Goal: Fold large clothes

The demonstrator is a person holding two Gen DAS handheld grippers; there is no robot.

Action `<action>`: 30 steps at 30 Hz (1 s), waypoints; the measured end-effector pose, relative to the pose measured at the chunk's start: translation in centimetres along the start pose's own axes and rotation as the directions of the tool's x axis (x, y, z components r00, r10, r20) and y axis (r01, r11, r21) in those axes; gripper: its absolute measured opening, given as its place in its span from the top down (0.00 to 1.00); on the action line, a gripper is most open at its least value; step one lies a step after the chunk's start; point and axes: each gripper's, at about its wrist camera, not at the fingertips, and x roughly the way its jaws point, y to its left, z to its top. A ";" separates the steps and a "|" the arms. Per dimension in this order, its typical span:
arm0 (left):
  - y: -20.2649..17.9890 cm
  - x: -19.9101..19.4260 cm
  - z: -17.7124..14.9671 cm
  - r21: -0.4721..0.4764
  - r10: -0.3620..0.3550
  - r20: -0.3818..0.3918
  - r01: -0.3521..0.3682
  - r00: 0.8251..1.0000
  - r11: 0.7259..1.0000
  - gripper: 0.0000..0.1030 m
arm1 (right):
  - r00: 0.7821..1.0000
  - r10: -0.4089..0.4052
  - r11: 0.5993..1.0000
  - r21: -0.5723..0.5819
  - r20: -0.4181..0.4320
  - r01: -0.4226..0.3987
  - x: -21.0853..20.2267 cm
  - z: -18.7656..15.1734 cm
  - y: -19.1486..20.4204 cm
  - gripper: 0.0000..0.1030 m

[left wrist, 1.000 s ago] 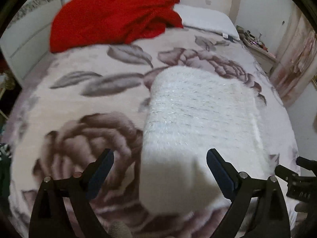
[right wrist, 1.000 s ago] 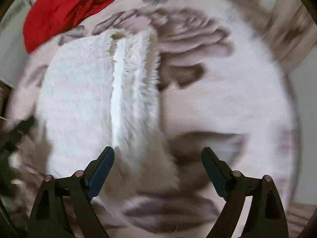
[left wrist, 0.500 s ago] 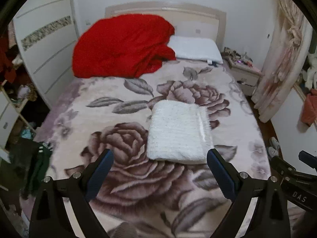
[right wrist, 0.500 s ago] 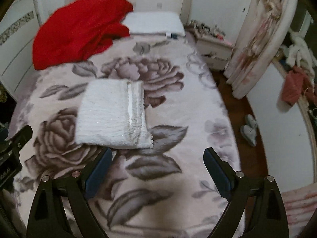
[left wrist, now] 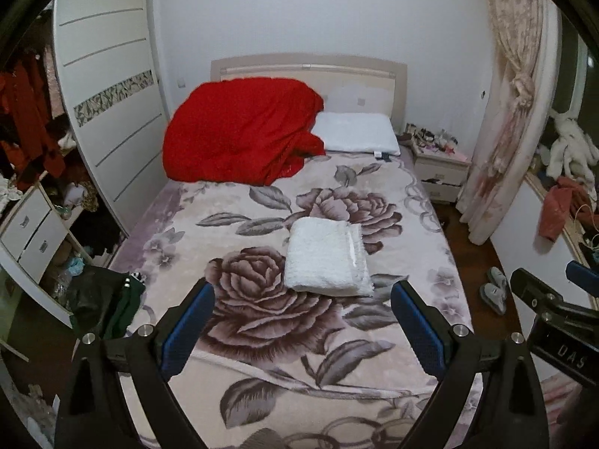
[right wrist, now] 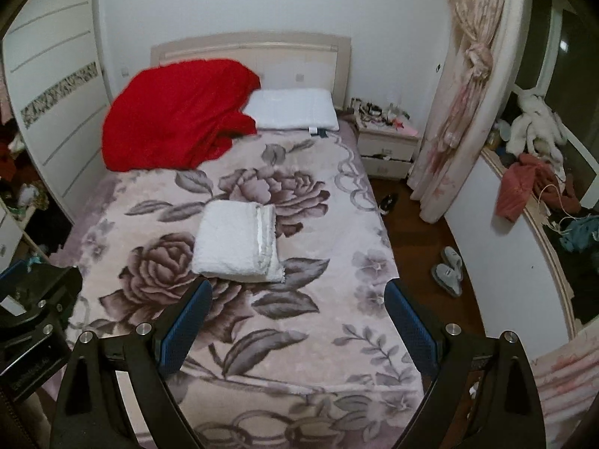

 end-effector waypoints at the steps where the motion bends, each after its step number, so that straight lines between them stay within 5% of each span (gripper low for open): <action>1: -0.1 -1.0 -0.1 0.000 -0.005 0.007 0.005 1.000 1.000 0.07 | 1.000 0.003 1.000 0.002 0.007 -0.003 -1.2 -0.2 -0.2 0.08; 13: 0.4 -8.3 -2.3 -0.009 0.014 0.077 -0.013 0.997 1.000 0.07 | 0.996 -0.001 1.000 0.002 0.093 0.001 -12.6 -3.0 -1.0 0.07; 30: 0.2 -11.6 -3.8 -0.029 0.031 0.132 -0.027 0.991 0.999 0.03 | 0.987 0.004 1.000 -0.017 0.163 -0.001 -17.3 -4.5 -1.2 0.01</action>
